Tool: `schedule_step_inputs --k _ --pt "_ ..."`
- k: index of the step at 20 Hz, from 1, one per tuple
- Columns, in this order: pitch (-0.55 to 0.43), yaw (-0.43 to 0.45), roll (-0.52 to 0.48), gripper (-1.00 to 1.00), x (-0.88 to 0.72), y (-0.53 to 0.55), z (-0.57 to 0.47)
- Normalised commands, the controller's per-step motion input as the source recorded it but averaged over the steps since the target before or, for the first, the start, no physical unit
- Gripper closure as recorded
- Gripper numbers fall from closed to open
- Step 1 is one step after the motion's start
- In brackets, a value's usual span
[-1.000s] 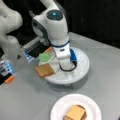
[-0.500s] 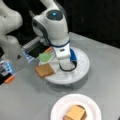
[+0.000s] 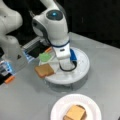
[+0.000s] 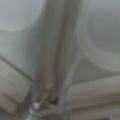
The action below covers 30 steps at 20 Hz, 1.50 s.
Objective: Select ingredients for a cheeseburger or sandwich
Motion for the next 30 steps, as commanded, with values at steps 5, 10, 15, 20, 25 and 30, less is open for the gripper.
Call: schedule_step_inputs --k 5,10,15,20,25,30 --pt "0.013 0.146 0.064 -1.00 -0.07 0.01 -0.04" --pt "0.013 0.146 0.064 -1.00 -0.07 0.01 -0.04" --pt "0.013 0.146 0.064 -1.00 -0.07 0.01 -0.04" --pt "0.013 0.146 0.064 -1.00 -0.07 0.01 -0.04" --pt "0.013 0.146 0.064 -1.00 -0.07 0.01 -0.04" --pt "0.013 0.146 0.064 -1.00 -0.07 0.01 -0.04"
